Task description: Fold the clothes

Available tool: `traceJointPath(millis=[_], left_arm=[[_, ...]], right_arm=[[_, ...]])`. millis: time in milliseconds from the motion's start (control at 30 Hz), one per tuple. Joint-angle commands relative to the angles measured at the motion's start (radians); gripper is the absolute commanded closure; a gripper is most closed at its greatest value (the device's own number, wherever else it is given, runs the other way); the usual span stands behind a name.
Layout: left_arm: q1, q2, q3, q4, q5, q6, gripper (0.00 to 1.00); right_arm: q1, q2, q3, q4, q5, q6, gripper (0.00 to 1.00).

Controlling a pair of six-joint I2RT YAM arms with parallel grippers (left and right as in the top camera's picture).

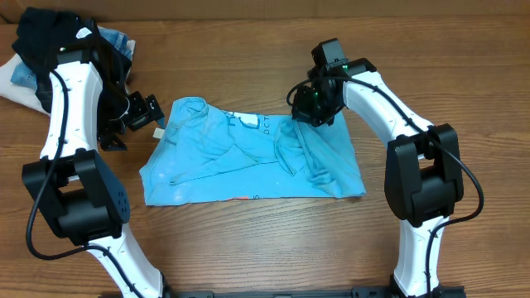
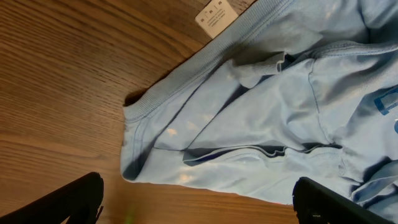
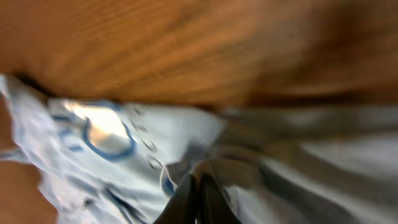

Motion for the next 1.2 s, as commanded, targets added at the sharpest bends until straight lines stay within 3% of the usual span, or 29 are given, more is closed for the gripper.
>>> traceJointPath(millis=[0, 67, 167, 233, 467, 600, 800, 1167], left_arm=[[-0.010, -0.011, 0.005, 0.002, -0.006, 0.018, 0.00], [-0.010, -0.011, 0.005, 0.004, -0.006, 0.018, 0.00], [-0.010, -0.011, 0.005, 0.002, -0.006, 0.019, 0.00], [-0.010, -0.011, 0.005, 0.002, -0.006, 0.018, 0.00], [-0.010, -0.011, 0.005, 0.004, -0.006, 0.019, 0.00], [-0.010, -0.011, 0.005, 0.001, -0.007, 0.019, 0.00], [-0.010, -0.011, 0.005, 0.000, -0.006, 0.018, 0.00], [-0.010, -0.011, 0.005, -0.007, -0.006, 0.018, 0.00]], right_arm=[[0.004, 0.004, -0.001, 0.084, 0.003, 0.085, 0.96], [0.004, 0.003, 0.000, 0.150, 0.000, 0.102, 0.94], [0.004, 0.003, 0.002, 0.112, -0.001, 0.101, 0.52], [0.002, 0.003, 0.003, 0.077, -0.001, 0.100, 0.46], [-0.024, -0.043, 0.077, -0.119, 0.000, 0.029, 0.45], [-0.037, -0.115, 0.117, -0.289, 0.002, -0.107, 0.46], [-0.030, -0.180, 0.112, -0.604, 0.184, -0.243, 0.42], [0.023, -0.180, -0.135, -0.482, 0.183, -0.282, 0.42]])
